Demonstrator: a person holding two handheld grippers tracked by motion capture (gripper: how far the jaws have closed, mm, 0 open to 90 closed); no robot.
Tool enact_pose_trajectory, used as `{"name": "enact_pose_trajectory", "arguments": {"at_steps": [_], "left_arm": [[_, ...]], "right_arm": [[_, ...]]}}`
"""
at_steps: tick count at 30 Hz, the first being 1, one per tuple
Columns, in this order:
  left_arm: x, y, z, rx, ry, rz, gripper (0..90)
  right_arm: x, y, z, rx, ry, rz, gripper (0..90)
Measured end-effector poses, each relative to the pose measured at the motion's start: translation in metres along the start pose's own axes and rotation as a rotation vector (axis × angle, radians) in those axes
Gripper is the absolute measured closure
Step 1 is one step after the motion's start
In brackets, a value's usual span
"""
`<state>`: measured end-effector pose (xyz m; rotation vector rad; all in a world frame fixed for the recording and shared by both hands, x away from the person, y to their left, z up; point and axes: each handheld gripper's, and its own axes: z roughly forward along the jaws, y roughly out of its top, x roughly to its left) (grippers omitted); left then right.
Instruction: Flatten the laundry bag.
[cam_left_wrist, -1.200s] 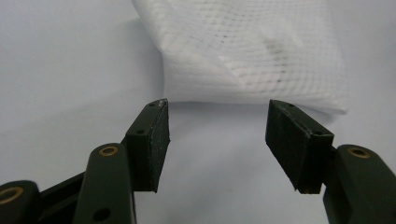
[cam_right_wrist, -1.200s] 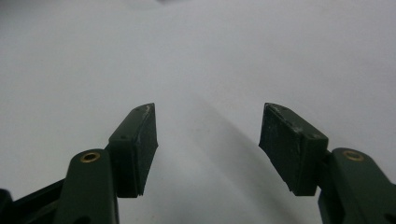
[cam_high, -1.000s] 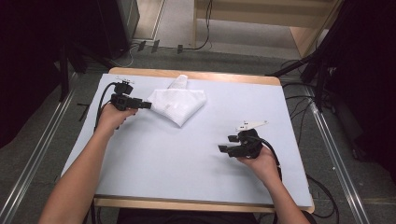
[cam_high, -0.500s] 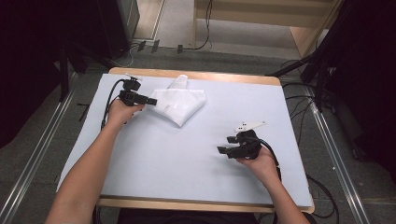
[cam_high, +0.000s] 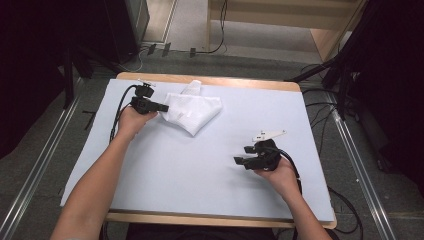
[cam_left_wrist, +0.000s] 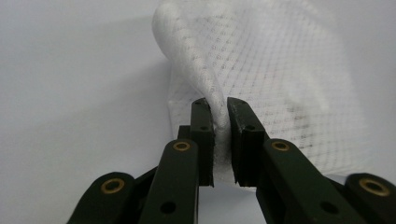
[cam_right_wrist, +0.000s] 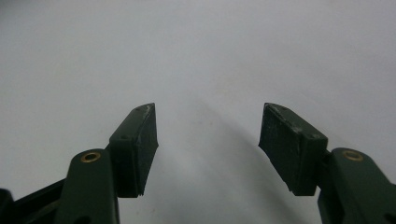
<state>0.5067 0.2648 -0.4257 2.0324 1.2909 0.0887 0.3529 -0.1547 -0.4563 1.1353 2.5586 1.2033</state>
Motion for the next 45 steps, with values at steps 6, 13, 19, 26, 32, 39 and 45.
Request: {"name": "enact_pose_trajectory", "arguments": {"at_steps": [6, 13, 19, 26, 32, 39, 45], "left_arm": [[-0.008, 0.002, -0.012, -0.015, -0.037, 0.034, 87.2], [-0.022, 0.007, -0.021, -0.05, -0.054, 0.057, 89.9], [-0.053, 0.015, -0.028, -0.059, -0.067, 0.143, 89.9], [-0.093, 0.015, -0.025, -0.057, -0.12, 0.218, 90.0], [-0.113, 0.01, -0.018, -0.06, -0.16, 0.241, 89.9], [-0.132, 0.002, -0.012, -0.054, -0.197, 0.265, 89.7], [-0.152, -0.015, 0.003, -0.038, -0.239, 0.289, 89.5]], "right_arm": [[0.0, 0.0, 0.0, 0.001, -0.002, -0.001, 38.2], [-0.001, 0.0, 0.0, 0.002, -0.004, 0.005, 38.2], [-0.001, 0.0, 0.0, -0.002, -0.007, 0.006, 38.3], [-0.004, -0.001, -0.003, -0.007, -0.015, 0.013, 38.5], [-0.008, -0.001, -0.007, -0.012, -0.029, 0.034, 38.6], [-0.011, -0.002, -0.01, -0.016, -0.045, 0.043, 38.9], [-0.015, -0.003, -0.014, -0.023, -0.065, 0.062, 40.0]]}}
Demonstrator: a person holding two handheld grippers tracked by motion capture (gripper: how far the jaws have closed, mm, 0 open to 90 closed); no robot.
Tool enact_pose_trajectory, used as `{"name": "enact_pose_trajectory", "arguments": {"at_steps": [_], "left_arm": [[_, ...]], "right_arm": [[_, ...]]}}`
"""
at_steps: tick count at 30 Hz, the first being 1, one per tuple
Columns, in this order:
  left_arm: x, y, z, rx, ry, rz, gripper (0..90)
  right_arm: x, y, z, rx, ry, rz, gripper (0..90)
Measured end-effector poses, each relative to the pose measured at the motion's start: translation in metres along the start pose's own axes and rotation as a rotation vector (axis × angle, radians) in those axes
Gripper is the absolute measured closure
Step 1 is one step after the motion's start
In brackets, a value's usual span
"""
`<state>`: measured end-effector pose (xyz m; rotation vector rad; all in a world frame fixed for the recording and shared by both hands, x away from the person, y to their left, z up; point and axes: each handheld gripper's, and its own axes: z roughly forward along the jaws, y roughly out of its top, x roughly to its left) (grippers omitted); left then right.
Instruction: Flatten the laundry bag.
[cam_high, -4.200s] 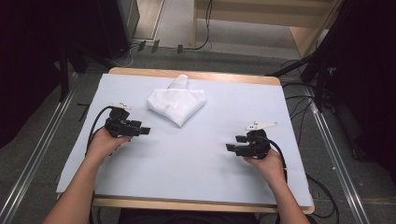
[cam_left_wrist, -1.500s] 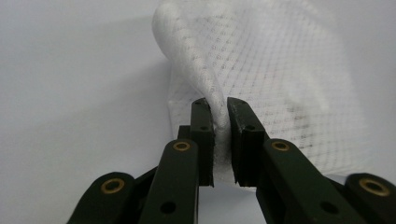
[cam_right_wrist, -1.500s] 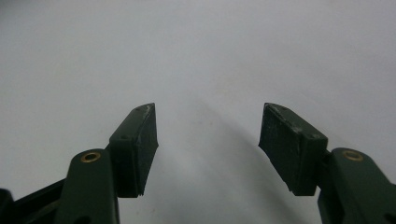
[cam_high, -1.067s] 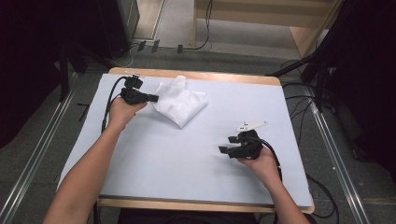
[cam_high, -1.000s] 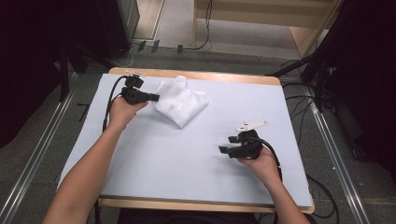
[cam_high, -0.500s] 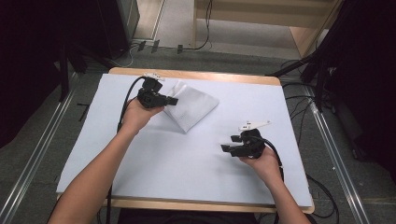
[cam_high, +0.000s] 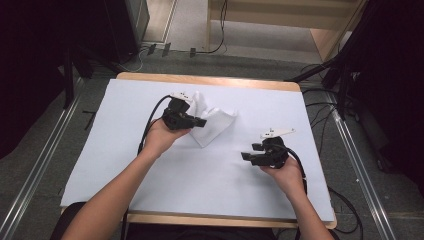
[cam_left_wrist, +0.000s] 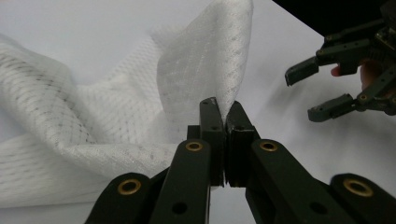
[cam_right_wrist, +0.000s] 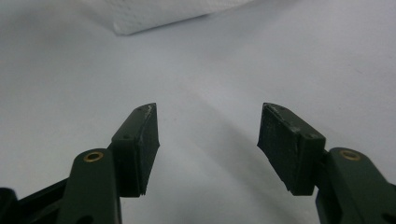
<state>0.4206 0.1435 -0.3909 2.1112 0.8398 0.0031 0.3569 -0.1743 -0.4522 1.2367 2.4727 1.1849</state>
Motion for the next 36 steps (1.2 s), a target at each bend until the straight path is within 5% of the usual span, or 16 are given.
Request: {"name": "enact_pose_trajectory", "arguments": {"at_steps": [12, 17, 27, 36], "left_arm": [[-0.022, -0.024, 0.031, 0.033, -0.055, 0.018, 88.3], [-0.025, -0.028, 0.036, 0.037, -0.084, 0.009, 81.4], [-0.03, -0.015, 0.011, 0.001, -0.067, -0.017, 52.0], [-0.019, -0.011, -0.014, -0.013, -0.047, -0.024, 50.4]], "right_arm": [[-0.005, 0.0, -0.005, -0.01, -0.025, 0.025, 43.1], [-0.006, 0.0, -0.005, -0.014, -0.023, 0.033, 44.7], [-0.007, 0.002, -0.009, -0.023, -0.022, 0.056, 49.0], [-0.006, 0.008, -0.015, -0.036, -0.007, 0.071, 60.0]]}}
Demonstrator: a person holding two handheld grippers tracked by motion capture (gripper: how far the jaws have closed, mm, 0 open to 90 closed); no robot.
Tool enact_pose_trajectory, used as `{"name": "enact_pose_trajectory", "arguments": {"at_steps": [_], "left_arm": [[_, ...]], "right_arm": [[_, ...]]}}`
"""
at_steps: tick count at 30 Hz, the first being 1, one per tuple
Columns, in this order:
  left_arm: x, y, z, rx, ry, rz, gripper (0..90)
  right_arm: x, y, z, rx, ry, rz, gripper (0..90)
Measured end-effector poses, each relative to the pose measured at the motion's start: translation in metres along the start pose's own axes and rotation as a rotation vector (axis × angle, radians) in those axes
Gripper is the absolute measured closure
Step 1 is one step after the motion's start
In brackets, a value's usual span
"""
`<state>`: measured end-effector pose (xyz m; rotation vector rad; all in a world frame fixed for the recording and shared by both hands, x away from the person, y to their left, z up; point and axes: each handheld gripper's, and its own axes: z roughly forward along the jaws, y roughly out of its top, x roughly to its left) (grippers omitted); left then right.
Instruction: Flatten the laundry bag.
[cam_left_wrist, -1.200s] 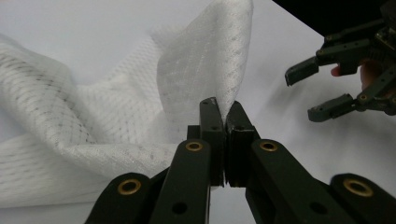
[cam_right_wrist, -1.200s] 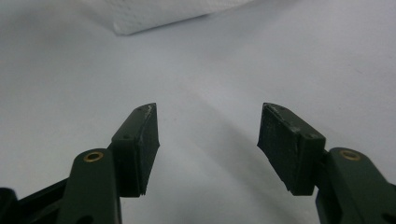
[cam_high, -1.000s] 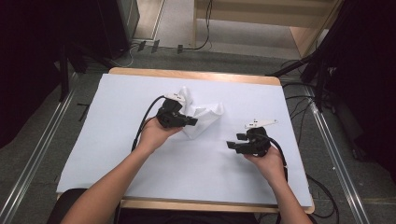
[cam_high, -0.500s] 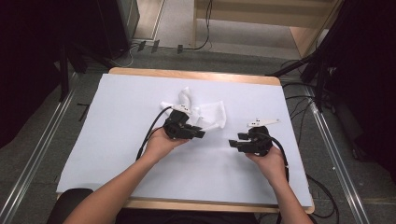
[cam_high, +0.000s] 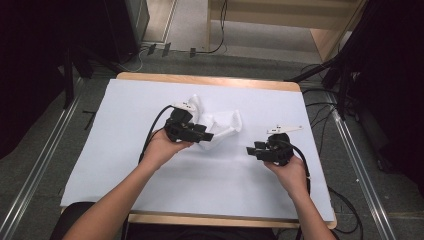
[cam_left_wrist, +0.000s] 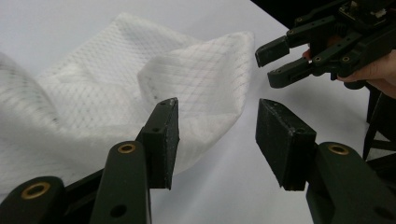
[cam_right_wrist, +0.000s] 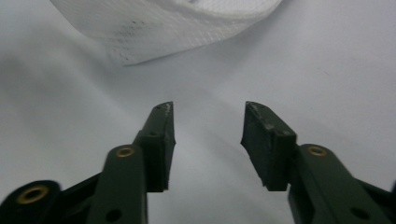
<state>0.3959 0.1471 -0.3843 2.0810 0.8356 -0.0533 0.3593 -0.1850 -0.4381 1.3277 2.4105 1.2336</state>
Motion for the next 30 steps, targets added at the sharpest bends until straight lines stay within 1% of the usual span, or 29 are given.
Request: {"name": "enact_pose_trajectory", "arguments": {"at_steps": [1, 2, 3, 4, 5, 7, 9, 10, 11, 12, 13, 14, 16, 18, 19, 21, 23, 25, 27, 30], "left_arm": [[0.002, 0.0, -0.003, -0.001, 0.006, -0.001, 50.4], [0.005, 0.0, -0.008, 0.005, 0.012, -0.005, 50.4], [0.009, -0.002, -0.015, -0.001, 0.017, -0.013, 50.4], [0.011, -0.003, -0.02, -0.002, 0.023, -0.016, 50.4], [0.012, -0.004, -0.023, -0.005, 0.028, -0.018, 50.4], [0.017, -0.007, -0.031, -0.011, 0.04, -0.024, 50.4], [0.021, -0.011, -0.037, -0.016, 0.053, -0.035, 50.3], [0.021, -0.011, -0.037, -0.016, 0.053, -0.035, 50.4], [0.027, -0.015, -0.042, -0.02, 0.061, -0.048, 50.3], [0.027, -0.015, -0.042, -0.02, 0.061, -0.048, 50.4], [0.032, -0.019, -0.045, -0.027, 0.067, -0.06, 50.4], [0.034, -0.02, -0.047, -0.026, 0.071, -0.065, 50.4], [0.038, -0.022, -0.049, -0.033, 0.072, -0.074, 50.3], [0.04, -0.025, -0.05, -0.038, 0.072, -0.083, 50.3], [0.042, -0.026, -0.051, -0.037, 0.075, -0.079, 50.3], [0.045, -0.028, -0.052, -0.044, 0.079, -0.086, 50.1], [0.048, -0.031, -0.053, -0.048, 0.085, -0.097, 49.5], [0.05, -0.033, -0.055, -0.051, 0.09, -0.098, 48.8], [0.051, -0.035, -0.056, -0.053, 0.098, -0.104, 48.7], [0.054, -0.037, -0.058, -0.055, 0.103, -0.112, 48.6]], "right_arm": [[0.0, 0.002, -0.002, -0.003, 0.004, 0.006, 64.5], [0.001, 0.006, -0.004, -0.003, 0.004, 0.01, 66.8], [0.001, 0.014, -0.008, -0.009, 0.018, 0.016, 73.7], [0.001, 0.018, -0.01, -0.01, 0.022, 0.017, 77.0], [0.002, 0.024, -0.011, -0.009, 0.026, 0.012, 81.0], [0.003, 0.034, -0.012, -0.01, 0.038, 0.001, 85.3], [0.004, 0.045, -0.012, -0.009, 0.042, -0.011, 87.3], [0.004, 0.045, -0.012, -0.009, 0.042, -0.011, 87.3], [0.004, 0.059, -0.009, -0.016, 0.043, -0.02, 88.3], [0.004, 0.059, -0.009, -0.016, 0.043, -0.02, 88.3], [0.006, 0.07, -0.007, -0.023, 0.053, -0.025, 89.5], [0.008, 0.076, -0.005, -0.024, 0.055, -0.029, 89.8], [0.014, 0.088, 0.0, -0.016, 0.059, -0.043, 90.0], [0.022, 0.099, 0.006, -0.005, 0.064, -0.066, 90.0], [0.025, 0.103, 0.009, -0.005, 0.072, -0.077, 90.0], [0.032, 0.111, 0.016, 0.008, 0.086, -0.092, 90.0], [0.038, 0.115, 0.025, 0.022, 0.103, -0.104, 90.0], [0.042, 0.115, 0.033, 0.05, 0.104, -0.118, 90.0], [0.041, 0.111, 0.039, 0.069, 0.111, -0.113, 90.0], [0.037, 0.099, 0.043, 0.093, 0.115, -0.096, 90.0]]}}
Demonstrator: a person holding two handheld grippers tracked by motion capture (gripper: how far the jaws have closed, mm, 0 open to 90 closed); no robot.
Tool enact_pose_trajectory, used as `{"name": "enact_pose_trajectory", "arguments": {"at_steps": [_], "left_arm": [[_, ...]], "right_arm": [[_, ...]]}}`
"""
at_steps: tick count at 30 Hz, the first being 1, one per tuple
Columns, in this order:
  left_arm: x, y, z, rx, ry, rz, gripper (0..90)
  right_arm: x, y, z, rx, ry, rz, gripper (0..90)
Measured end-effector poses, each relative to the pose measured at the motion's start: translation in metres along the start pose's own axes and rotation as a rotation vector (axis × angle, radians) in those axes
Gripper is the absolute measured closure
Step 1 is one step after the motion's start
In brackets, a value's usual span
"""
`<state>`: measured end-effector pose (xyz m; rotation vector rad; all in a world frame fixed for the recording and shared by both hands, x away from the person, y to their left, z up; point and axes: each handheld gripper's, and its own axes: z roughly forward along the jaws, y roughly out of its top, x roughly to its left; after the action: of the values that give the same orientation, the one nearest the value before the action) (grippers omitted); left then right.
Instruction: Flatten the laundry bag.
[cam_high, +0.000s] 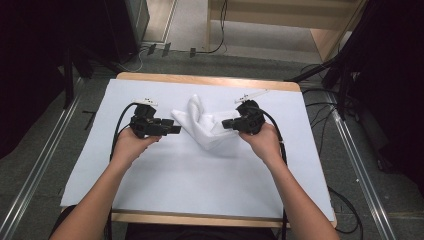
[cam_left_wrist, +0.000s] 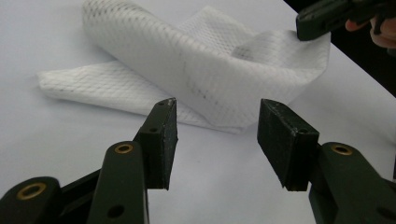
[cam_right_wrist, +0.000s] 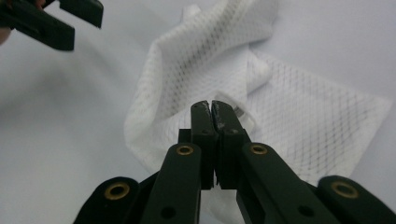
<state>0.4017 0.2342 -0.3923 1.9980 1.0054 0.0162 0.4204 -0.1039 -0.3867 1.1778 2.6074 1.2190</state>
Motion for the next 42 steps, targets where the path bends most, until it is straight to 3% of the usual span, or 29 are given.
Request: {"name": "enact_pose_trajectory", "arguments": {"at_steps": [13, 19, 26, 32, 36, 42], "left_arm": [[0.003, 0.0, 0.003, -0.001, 0.009, -0.004, 48.2], [0.007, 0.0, 0.012, 0.013, 0.018, -0.001, 48.2], [0.01, 0.003, 0.029, 0.033, 0.015, 0.014, 48.3], [0.012, 0.01, 0.053, 0.06, 0.028, 0.041, 50.8], [0.015, 0.011, 0.063, 0.056, 0.01, 0.015, 51.1], [0.021, 0.009, 0.068, 0.083, 0.034, 0.016, 50.6]], "right_arm": [[-0.015, -0.063, 0.0, 0.051, -0.007, 0.057, 90.0], [-0.018, -0.081, 0.004, 0.086, -0.013, 0.085, 89.9], [-0.02, -0.095, 0.008, 0.127, -0.028, 0.086, 89.4], [-0.02, -0.097, -0.001, 0.078, -0.031, 0.099, 86.6], [-0.018, -0.089, -0.01, 0.019, -0.034, 0.092, 82.7], [-0.012, -0.072, -0.015, -0.035, -0.044, 0.058, 72.9]]}}
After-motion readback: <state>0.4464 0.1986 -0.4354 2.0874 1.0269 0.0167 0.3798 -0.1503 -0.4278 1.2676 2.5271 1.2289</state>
